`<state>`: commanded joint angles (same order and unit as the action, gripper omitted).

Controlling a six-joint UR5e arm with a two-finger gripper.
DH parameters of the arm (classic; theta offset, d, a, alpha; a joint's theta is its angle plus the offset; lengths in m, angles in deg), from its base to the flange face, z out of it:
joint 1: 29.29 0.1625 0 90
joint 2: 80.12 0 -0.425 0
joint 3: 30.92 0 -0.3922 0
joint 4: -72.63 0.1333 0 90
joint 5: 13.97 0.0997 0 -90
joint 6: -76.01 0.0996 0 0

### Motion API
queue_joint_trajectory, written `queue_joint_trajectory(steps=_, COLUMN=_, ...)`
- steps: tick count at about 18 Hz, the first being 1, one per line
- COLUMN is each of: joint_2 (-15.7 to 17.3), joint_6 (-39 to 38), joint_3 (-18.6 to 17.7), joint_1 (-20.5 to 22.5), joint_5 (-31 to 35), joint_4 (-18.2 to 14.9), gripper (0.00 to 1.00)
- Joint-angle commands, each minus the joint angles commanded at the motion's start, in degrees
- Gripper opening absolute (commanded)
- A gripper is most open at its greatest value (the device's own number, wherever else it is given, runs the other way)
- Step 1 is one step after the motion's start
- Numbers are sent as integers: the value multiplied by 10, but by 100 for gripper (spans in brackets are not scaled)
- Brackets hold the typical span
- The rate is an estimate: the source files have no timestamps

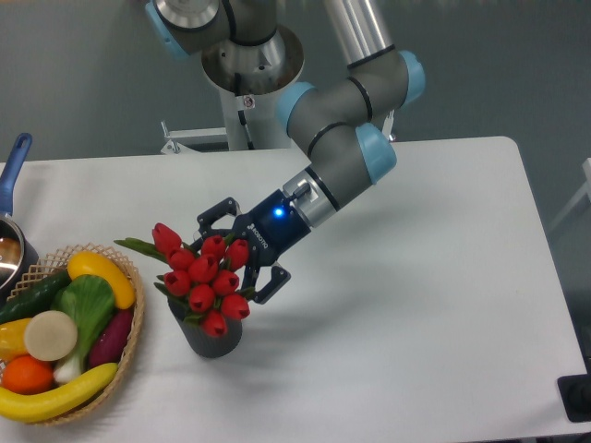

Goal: Insert the flowers into the vase

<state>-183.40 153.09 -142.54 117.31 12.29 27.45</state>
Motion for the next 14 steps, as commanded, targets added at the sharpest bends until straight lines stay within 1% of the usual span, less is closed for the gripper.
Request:
queue_joint_trajectory(steps=5, joint_2=16, joint_6=0, joint_3=1, joint_1=5, joint_5=54, joint_4=0, gripper=100)
queue_joint_trajectory(steps=9, joint_2=40, joint_6=-4, joint_3=0, joint_1=15, joint_5=90, joint_4=0, gripper=100)
queue_joint_trajectory(steps=12, joint_2=45, joint_6=-3, joint_3=5, joint_1=28, joint_5=111, joint_4=-1, gripper=100)
queue_joint_trajectory(steps=14, joint_2=61, joint_6=-3, joint_3=7, joint_1=33, joint_5=124, joint_4=-1, gripper=100)
